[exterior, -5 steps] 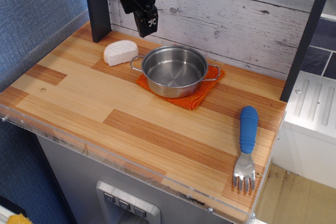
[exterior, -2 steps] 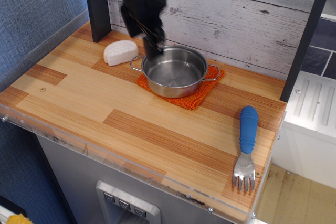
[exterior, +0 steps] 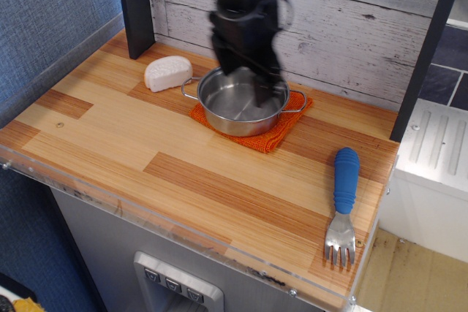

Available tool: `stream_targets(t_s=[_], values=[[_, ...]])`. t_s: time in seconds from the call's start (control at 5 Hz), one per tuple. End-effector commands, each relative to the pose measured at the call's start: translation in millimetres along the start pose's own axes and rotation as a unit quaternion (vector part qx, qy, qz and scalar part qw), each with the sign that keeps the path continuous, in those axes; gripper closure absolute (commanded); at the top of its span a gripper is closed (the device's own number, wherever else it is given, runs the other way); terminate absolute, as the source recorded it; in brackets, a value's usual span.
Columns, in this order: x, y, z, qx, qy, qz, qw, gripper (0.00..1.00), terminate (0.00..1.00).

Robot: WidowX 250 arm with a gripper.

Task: Move the fork from right to left side of the table.

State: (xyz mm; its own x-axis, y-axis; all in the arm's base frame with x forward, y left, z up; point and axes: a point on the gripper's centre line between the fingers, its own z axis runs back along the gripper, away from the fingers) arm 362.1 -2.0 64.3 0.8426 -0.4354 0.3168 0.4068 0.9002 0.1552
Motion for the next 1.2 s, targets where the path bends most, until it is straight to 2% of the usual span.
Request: stream_targets(t_s=[0.0, 0.2, 0.4, 0.6, 1.0], values=[[34, -41, 38, 0.007, -0.069, 0.079, 0.9945, 0.00, 0.00], [37, -67, 35, -0.011, -0.072, 0.080, 0.9942, 0.00, 0.00], [38, -88, 30, -0.030, -0.061, 0.093, 0.9934, 0.00, 0.00], [35, -104, 20, -0.037, -0.042, 0.103, 0.9931, 0.00, 0.00], [24, -112, -5, -0.030, -0.013, 0.122, 0.9920, 0.00, 0.00]])
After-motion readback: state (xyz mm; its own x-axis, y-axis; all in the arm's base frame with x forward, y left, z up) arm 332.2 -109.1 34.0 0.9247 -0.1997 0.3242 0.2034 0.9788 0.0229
